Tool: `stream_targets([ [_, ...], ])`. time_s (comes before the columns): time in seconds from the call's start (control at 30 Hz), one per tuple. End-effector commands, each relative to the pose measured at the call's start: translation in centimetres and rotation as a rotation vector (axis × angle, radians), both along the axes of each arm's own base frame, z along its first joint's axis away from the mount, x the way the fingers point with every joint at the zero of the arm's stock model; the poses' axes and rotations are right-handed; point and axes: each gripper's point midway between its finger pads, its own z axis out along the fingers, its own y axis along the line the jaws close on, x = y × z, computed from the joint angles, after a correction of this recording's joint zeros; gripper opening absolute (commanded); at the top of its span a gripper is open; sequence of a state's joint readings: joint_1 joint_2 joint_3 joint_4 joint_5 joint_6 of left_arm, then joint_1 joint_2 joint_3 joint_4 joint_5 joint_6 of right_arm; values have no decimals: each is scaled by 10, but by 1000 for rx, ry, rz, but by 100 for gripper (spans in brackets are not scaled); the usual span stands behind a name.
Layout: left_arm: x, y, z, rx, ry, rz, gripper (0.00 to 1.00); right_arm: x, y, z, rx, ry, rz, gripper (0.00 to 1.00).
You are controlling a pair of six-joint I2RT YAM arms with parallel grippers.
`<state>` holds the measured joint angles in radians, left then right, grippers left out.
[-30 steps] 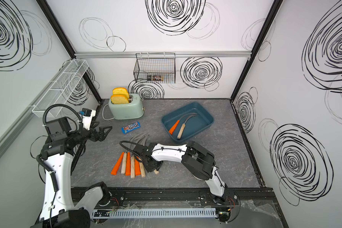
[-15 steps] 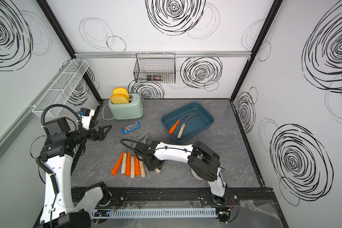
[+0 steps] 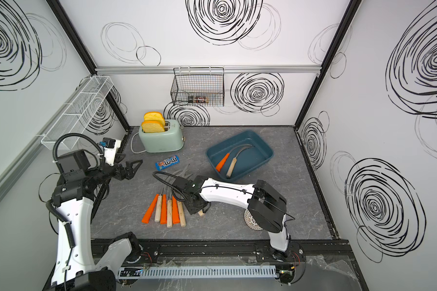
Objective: Put small sickles into storage boxes
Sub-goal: Pick up the sickle at the center of the board.
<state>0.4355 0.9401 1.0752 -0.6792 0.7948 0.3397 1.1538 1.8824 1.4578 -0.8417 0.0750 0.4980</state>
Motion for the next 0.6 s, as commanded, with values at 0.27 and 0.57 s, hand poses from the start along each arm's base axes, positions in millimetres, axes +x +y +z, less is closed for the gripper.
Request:
stream_targets([
  [0.27,-3,-7,23,32,-68,-40,96,40,-22,76,159,-65,-87,0],
  [0.57,0,-10,22,6,-63,-51,96,66,-54,107,204,-95,-155,0],
])
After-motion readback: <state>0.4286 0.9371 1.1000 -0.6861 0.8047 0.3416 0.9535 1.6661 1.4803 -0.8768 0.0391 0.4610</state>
